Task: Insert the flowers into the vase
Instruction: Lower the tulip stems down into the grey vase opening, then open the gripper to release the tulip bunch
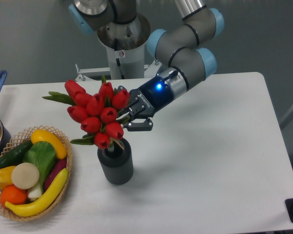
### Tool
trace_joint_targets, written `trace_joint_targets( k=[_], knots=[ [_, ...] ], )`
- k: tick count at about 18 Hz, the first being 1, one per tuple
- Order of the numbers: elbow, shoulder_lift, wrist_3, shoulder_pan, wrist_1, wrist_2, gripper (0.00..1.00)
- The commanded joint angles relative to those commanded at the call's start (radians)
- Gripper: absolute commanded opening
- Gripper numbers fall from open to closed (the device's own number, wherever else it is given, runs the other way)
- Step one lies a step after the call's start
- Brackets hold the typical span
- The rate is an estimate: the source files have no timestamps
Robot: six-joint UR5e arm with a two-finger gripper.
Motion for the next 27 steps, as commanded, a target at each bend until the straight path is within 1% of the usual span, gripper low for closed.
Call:
trace_joint_targets(
  k=[2, 4, 6, 8, 12, 14, 18, 20, 22, 23, 24, 25, 26, 27],
  knots=[
    [-0.008, -0.006, 0.003, 0.000, 0.003, 0.002, 0.22],
    [-0.011, -0.017, 0.009, 0.000, 0.009, 0.066, 0.22],
    [-0.018, -0.028, 0.041, -0.002, 0.009, 0.092, 0.24],
    [-0.032, -0.040, 0.084, -0.002, 0.008, 0.092, 0.24],
    [-0.058, -0.048, 0.097, -0.002, 0.009, 0.098, 0.24],
    [-0.072, -0.057, 0.120, 0.000, 0.009, 0.121, 0.24],
    [-0.075, -0.075, 0.137, 0.000, 0.009, 0.130, 0.24],
    [-0.075, -0.078, 0.141, -0.002, 0.009, 0.132, 0.27],
    [-0.080, -0.086, 0.158, -0.002, 0.009, 0.133, 0.27],
    [-0.080, -0.087, 0.167, -0.002, 0.009, 0.133, 0.30],
    [-0.080, -0.089, 0.170, 0.000, 0.009, 0.133, 0.38],
    [-0.078, -0.089, 0.170, 0.000, 0.009, 0.133, 0.41],
    [-0.078, -0.089, 0.170, 0.000, 0.009, 0.133, 0.42],
    [-0.078, -0.089, 0.170, 0.000, 0.009, 0.133, 0.47]
  ],
)
